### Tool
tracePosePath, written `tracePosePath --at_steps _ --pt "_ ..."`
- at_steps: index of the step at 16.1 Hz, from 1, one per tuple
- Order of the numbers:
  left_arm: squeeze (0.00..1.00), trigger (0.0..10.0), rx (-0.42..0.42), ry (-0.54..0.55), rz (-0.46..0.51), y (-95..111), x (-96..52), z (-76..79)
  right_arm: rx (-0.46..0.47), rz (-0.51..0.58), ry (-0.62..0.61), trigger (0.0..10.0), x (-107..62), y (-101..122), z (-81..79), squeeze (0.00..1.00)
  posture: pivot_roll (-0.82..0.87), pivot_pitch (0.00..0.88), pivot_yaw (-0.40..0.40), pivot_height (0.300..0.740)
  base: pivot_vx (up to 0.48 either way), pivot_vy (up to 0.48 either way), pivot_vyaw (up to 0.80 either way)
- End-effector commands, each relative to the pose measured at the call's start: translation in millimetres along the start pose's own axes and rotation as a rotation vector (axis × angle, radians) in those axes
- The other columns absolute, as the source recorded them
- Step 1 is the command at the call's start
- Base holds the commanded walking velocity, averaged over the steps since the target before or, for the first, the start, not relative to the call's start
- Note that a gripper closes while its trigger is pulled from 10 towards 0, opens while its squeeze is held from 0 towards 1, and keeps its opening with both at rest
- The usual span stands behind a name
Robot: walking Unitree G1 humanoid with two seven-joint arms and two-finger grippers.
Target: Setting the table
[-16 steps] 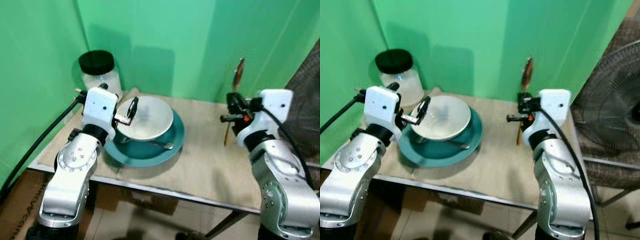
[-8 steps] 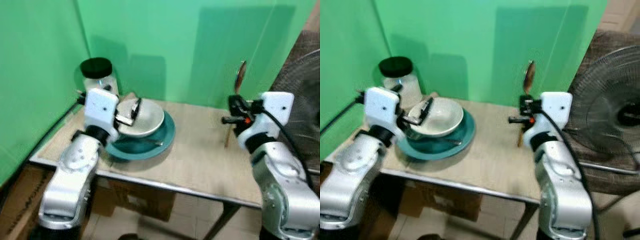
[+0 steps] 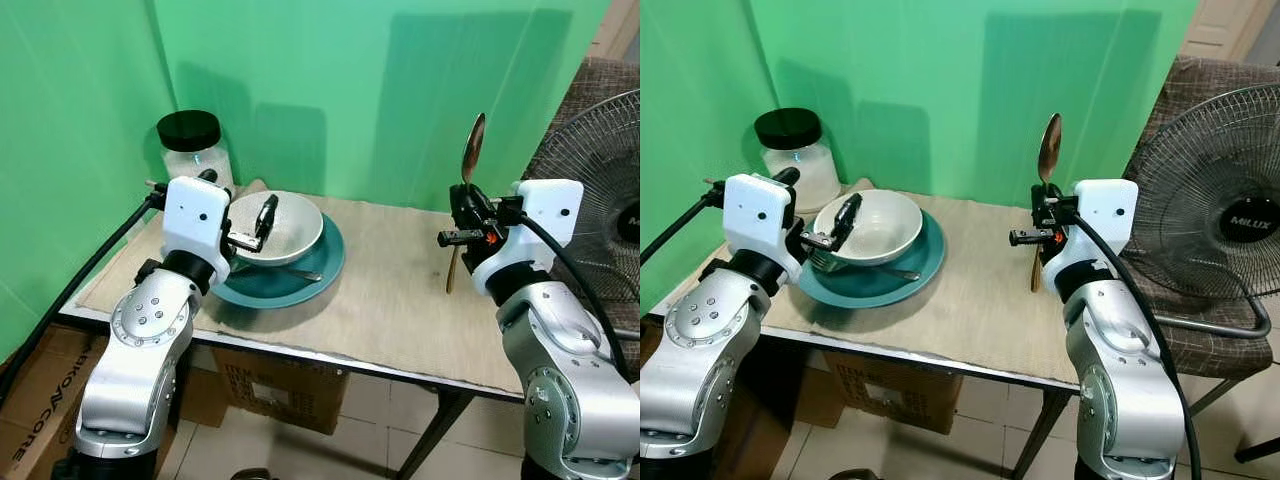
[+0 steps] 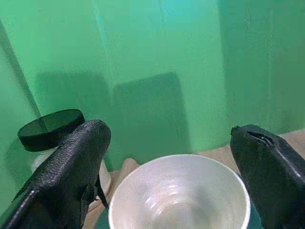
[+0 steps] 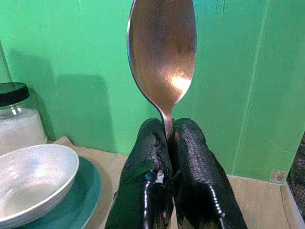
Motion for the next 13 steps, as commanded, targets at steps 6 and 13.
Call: tracePosePath --at_steps 6,13 --pt "0.0 10.0 -0.008 -0.017 0.0 2.0 1.3 4.0 0.017 0.003 0.0 10.0 -0.2 0.7 -0.1 0.0 0.09 0.0 -0.011 0.74 0.0 0.0 -0.67" --pt "0.0 10.0 -0.016 -0.014 0.007 4.6 5.8 2.6 0.027 0.01 -0.013 10.0 0.0 2.3 2.3 0.0 0.09 0.0 -0.006 0.74 0.0 0.069 -0.8"
Point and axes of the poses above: a point about 5 cm out from each wrist's last joint towards the gripper, its own x axis pointing out of the wrist towards the gripper, its own y axis along the axis of the wrist's last joint, z = x × y, the point moved 6 cm from there along x, pointing out of the wrist towards the gripper, and after that the axes turned 5 degrees about -x, right-handed, at the moved point
